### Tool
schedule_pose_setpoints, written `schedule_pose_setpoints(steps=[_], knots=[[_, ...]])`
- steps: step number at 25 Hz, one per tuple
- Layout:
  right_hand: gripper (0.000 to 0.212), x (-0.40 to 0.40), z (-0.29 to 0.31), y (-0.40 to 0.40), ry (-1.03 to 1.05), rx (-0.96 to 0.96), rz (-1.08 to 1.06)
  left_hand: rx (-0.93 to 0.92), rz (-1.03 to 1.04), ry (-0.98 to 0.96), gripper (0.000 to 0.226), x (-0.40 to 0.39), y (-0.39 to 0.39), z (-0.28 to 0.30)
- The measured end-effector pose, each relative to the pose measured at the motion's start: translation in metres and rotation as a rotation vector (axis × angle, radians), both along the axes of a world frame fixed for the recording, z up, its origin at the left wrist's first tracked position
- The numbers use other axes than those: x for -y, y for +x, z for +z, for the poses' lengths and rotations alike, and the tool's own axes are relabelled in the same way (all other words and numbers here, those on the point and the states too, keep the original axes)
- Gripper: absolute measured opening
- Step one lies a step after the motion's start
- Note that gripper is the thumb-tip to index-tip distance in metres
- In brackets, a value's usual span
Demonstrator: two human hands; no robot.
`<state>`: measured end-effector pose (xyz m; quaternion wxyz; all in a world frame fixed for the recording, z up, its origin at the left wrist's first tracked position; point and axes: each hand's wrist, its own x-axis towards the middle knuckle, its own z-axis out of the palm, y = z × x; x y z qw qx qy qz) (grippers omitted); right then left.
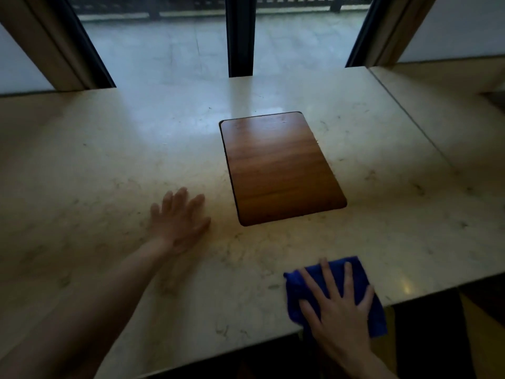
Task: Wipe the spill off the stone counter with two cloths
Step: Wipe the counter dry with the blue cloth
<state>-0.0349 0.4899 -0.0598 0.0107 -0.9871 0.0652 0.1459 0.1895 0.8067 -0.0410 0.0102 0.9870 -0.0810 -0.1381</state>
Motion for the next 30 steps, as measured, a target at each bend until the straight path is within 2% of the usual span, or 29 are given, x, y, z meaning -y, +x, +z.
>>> schedule_pose_setpoints(steps=[5, 10, 13, 16, 18, 22, 25, 30], knots=[[0.064, -0.044, -0.003, -0.006, -0.006, -0.005, -0.001, 0.077, 0.187, -0.037, 0.072, -0.052, 0.03, -0.009], [0.064, -0.068, -0.01, 0.065, 0.045, 0.007, -0.073, 0.107, 0.255, -0.025, 0.073, -0.071, 0.079, -0.017], [0.063, -0.079, -0.006, 0.149, 0.055, 0.059, -0.044, 0.206, 0.255, -0.007, 0.073, -0.069, 0.081, -0.024], [0.063, -0.085, -0.006, 0.242, 0.105, 0.136, -0.05, 0.204, 0.24, -0.019, 0.073, -0.069, 0.079, -0.024], [0.063, -0.087, -0.006, 0.31, 0.061, 0.192, -0.043, 0.192, 0.248, 0.006, 0.073, -0.069, 0.082, -0.024], [0.059, -0.089, -0.001, 0.441, 0.094, 0.118, -0.068, 0.19, 0.259, 0.011, 0.072, -0.066, 0.078, -0.021], [0.059, -0.094, -0.002, 0.534, 0.095, 0.138, -0.132, 0.199, 0.261, -0.01, 0.07, -0.066, 0.081, -0.022], [0.06, -0.096, 0.002, 0.649, 0.087, 0.116, -0.147, 0.276, 0.241, -0.043, 0.075, -0.068, 0.081, -0.027]])
